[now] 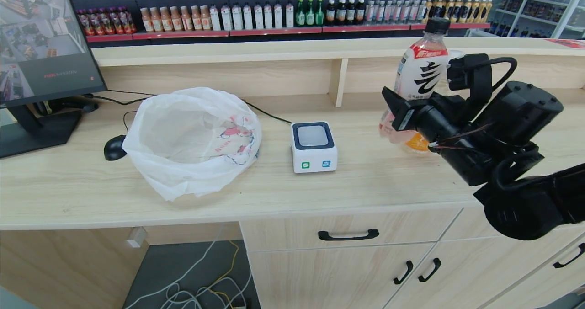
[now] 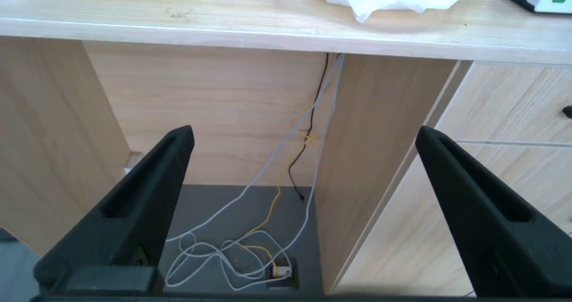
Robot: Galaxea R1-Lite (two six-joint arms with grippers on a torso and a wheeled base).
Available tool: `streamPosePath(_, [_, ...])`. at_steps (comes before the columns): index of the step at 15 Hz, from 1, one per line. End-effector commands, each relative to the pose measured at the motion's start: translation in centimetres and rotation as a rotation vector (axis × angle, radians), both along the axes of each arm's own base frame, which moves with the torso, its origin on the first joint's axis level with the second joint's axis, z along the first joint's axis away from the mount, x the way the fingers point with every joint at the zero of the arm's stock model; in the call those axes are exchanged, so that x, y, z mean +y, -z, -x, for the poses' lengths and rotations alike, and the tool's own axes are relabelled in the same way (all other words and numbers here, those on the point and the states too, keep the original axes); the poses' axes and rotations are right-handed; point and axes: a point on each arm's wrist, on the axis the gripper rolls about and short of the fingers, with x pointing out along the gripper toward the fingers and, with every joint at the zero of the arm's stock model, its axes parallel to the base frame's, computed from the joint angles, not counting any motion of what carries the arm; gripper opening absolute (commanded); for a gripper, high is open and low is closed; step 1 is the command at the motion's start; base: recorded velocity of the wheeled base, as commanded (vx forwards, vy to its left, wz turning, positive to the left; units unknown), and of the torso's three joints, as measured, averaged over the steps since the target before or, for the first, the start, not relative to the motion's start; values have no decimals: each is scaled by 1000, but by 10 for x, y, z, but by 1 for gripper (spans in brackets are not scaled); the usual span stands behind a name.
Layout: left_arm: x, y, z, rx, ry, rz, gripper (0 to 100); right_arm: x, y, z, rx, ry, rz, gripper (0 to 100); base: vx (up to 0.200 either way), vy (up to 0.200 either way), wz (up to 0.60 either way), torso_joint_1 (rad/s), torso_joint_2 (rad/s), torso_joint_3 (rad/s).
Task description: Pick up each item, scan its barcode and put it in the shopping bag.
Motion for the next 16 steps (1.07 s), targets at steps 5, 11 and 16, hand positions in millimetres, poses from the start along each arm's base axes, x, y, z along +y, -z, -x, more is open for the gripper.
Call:
streamPosePath(5, [0,0,0,0,-1,0,100,-14,14,71,12,-52,8,0,0,0,0,0,0,0])
streamPosePath(11, [0,0,0,0,0,0,100,-21,28,97,-14,-73,-6,0,0,0,0,0,0,0])
streamPosePath(16, [0,0,0,-1,0,0,100,-18,32,108,0,-110,-10,0,0,0,0,0,0,0])
